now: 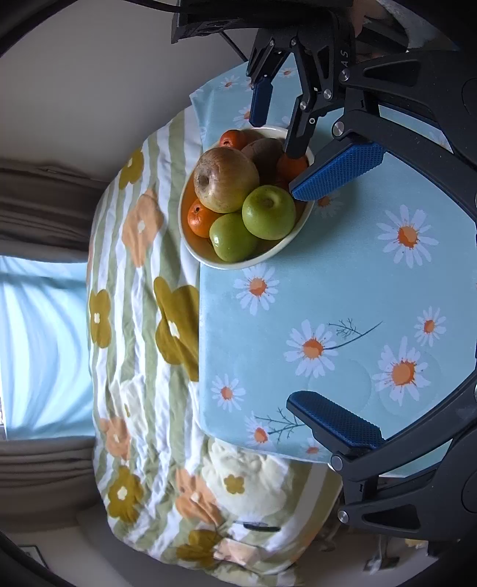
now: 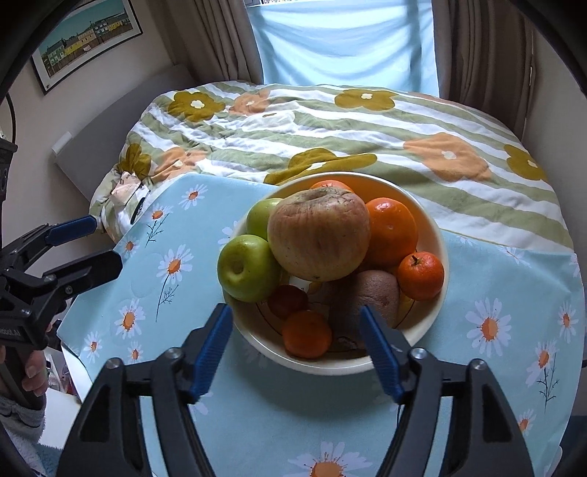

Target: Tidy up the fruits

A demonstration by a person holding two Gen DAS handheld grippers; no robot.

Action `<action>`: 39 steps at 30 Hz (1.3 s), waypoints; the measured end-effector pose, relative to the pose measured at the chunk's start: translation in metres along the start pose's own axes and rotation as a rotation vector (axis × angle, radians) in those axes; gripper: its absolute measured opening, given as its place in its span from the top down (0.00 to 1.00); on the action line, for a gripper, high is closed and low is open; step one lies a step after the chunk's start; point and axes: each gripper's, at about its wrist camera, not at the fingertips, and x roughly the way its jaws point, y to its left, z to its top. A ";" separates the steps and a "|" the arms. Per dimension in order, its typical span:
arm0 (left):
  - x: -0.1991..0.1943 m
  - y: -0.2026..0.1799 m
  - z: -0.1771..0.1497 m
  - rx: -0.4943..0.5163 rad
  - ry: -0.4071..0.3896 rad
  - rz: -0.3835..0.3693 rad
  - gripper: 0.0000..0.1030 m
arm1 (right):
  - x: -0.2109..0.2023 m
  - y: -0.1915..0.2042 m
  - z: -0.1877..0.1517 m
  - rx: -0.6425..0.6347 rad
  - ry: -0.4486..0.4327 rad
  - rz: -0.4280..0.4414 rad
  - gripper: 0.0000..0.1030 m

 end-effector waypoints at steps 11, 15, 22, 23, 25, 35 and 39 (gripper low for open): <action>-0.031 0.004 0.000 0.035 -0.046 -0.026 0.00 | -0.036 0.008 -0.010 0.066 -0.059 -0.075 0.17; -0.053 0.001 0.004 0.054 -0.083 -0.034 0.00 | -0.062 0.013 -0.010 0.088 -0.103 -0.110 0.17; -0.097 -0.006 0.011 0.065 -0.152 -0.054 0.00 | -0.120 0.021 -0.009 0.162 -0.197 -0.184 0.17; -0.103 -0.007 0.012 0.060 -0.162 -0.056 0.00 | -0.127 0.022 -0.010 0.171 -0.207 -0.197 0.13; -0.114 -0.009 0.013 0.051 -0.184 -0.064 0.00 | -0.144 0.024 -0.011 0.182 -0.230 -0.223 0.02; -0.158 -0.017 0.005 0.024 -0.265 -0.031 0.00 | -0.198 0.033 -0.019 0.203 -0.284 -0.377 0.01; -0.162 -0.016 -0.003 0.014 -0.269 -0.013 0.00 | -0.204 0.039 -0.026 0.187 -0.282 -0.422 0.01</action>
